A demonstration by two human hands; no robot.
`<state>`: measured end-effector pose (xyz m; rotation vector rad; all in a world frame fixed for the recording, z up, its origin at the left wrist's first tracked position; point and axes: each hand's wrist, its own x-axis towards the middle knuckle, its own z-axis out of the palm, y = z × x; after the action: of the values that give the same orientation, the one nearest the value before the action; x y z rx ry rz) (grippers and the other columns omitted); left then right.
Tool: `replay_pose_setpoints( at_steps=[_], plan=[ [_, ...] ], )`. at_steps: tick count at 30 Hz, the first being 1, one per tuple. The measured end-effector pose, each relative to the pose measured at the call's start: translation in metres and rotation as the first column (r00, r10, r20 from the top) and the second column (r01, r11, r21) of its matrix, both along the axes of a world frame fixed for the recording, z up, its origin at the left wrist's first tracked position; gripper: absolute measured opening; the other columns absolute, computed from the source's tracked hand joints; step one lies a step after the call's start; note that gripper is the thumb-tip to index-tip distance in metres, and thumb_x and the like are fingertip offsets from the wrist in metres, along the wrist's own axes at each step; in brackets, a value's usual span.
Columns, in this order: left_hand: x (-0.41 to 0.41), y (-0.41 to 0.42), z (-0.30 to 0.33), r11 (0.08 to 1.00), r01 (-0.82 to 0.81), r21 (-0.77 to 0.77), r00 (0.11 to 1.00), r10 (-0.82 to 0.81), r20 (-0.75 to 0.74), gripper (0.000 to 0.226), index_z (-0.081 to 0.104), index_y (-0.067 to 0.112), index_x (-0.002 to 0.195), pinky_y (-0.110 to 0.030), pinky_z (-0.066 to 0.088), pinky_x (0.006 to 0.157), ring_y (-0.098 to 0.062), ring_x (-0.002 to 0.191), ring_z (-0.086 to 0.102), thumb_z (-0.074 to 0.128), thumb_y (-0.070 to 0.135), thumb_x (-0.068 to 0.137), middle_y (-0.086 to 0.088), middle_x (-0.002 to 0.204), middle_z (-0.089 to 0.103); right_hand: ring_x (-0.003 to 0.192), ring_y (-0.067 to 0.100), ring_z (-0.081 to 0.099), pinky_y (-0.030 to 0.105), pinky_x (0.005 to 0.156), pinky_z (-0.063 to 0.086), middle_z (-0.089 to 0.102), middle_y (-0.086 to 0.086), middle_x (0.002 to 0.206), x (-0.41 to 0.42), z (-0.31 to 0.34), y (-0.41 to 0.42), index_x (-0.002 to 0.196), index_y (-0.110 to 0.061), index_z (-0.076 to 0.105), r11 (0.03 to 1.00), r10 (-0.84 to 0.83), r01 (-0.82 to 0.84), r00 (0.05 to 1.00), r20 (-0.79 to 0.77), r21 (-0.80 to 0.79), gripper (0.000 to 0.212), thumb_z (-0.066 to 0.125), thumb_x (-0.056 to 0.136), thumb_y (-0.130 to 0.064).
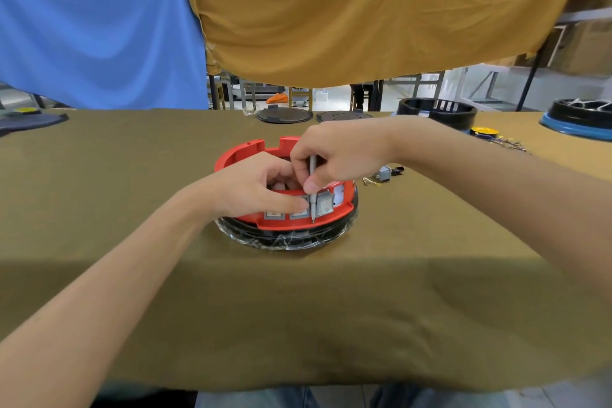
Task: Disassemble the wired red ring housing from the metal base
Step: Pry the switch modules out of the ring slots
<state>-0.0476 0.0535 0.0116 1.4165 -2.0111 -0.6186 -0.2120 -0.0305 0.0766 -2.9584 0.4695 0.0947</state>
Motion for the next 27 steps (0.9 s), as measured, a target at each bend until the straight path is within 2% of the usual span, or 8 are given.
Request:
replay_pose_setpoints(
  at_steps=[3,7,12,15,17,21,24,27],
  plan=[
    [0.001,0.000,0.002,1.000,-0.005,0.019,1.000,0.005,0.005,0.015,0.071,0.018,0.103,-0.043,0.052,0.078,-0.035,0.090,0.063,0.073,0.016,0.088,-0.013,0.098,0.071,0.050,-0.001,0.048,0.010,0.049,0.039,0.060,-0.010,0.065,0.003,0.003,-0.001,0.085,-0.014,0.066,0.998,-0.007,0.008,1.000,-0.022,0.058,0.009,0.066,0.093,-0.016],
    [0.000,0.001,0.003,0.998,-0.026,0.059,1.000,0.026,-0.001,0.011,0.072,0.020,0.097,-0.018,0.045,0.062,-0.014,0.074,0.057,0.074,0.015,0.087,-0.003,0.086,0.071,0.053,0.005,0.052,0.018,0.052,0.043,0.058,-0.012,0.059,0.008,0.008,-0.002,0.083,-0.014,0.065,0.997,-0.016,0.021,0.997,-0.071,0.077,0.011,0.066,0.093,-0.014],
    [0.000,0.000,0.004,0.997,-0.036,0.067,0.999,0.036,-0.005,0.012,0.072,0.016,0.098,-0.020,0.047,0.060,-0.029,0.076,0.056,0.074,0.017,0.086,-0.017,0.094,0.069,0.049,-0.005,0.052,0.016,0.054,0.046,0.058,-0.015,0.058,0.013,0.011,-0.004,0.078,-0.015,0.064,0.993,-0.023,0.035,0.994,-0.110,0.112,0.015,0.065,0.093,-0.011],
    [0.000,0.000,0.004,0.998,-0.032,0.061,0.999,0.032,-0.002,0.015,0.072,0.017,0.101,-0.037,0.054,0.077,-0.037,0.090,0.062,0.074,0.016,0.086,-0.016,0.100,0.070,0.048,-0.004,0.051,0.014,0.052,0.044,0.058,-0.017,0.054,0.008,0.009,-0.002,0.081,-0.013,0.065,0.990,-0.021,0.032,0.996,-0.083,0.137,0.013,0.065,0.094,-0.013],
    [-0.002,0.001,0.003,0.998,-0.019,0.055,1.000,0.019,-0.004,0.017,0.073,0.019,0.103,-0.043,0.052,0.082,-0.033,0.089,0.064,0.072,0.014,0.087,-0.013,0.101,0.071,0.051,0.000,0.053,0.013,0.051,0.042,0.061,-0.014,0.058,-0.002,0.004,-0.002,0.084,-0.016,0.066,0.995,-0.025,0.025,1.000,0.004,0.095,0.010,0.066,0.094,-0.019],
    [-0.003,0.002,0.003,0.999,-0.016,0.040,1.000,0.015,0.005,0.019,0.071,0.026,0.106,-0.024,0.053,0.073,-0.014,0.086,0.066,0.071,0.016,0.089,0.003,0.099,0.073,0.061,-0.002,0.055,0.012,0.056,0.040,0.062,-0.018,0.068,-0.023,-0.007,0.002,0.086,-0.022,0.067,0.999,-0.015,0.027,0.971,0.238,-0.044,0.008,0.068,0.092,-0.027],
    [-0.003,0.002,0.002,1.000,-0.009,0.027,1.000,0.008,0.030,0.019,0.071,0.026,0.106,-0.037,0.054,0.087,-0.019,0.093,0.067,0.069,0.016,0.091,0.004,0.103,0.073,0.078,0.006,0.061,0.021,0.070,0.047,0.066,-0.010,0.086,-0.026,-0.013,0.014,0.090,-0.019,0.068,0.976,0.085,-0.046,0.980,0.181,-0.212,0.009,0.064,0.094,-0.024],
    [-0.005,0.004,0.003,1.000,0.002,0.027,1.000,-0.003,0.022,0.021,0.070,0.033,0.104,-0.036,0.055,0.088,-0.015,0.095,0.068,0.068,0.017,0.091,0.009,0.105,0.073,0.080,0.009,0.062,0.024,0.072,0.049,0.067,-0.008,0.087,-0.027,-0.007,0.017,0.089,-0.019,0.069,0.976,0.074,-0.039,0.985,0.156,-0.212,0.009,0.063,0.094,-0.024]
  ],
)
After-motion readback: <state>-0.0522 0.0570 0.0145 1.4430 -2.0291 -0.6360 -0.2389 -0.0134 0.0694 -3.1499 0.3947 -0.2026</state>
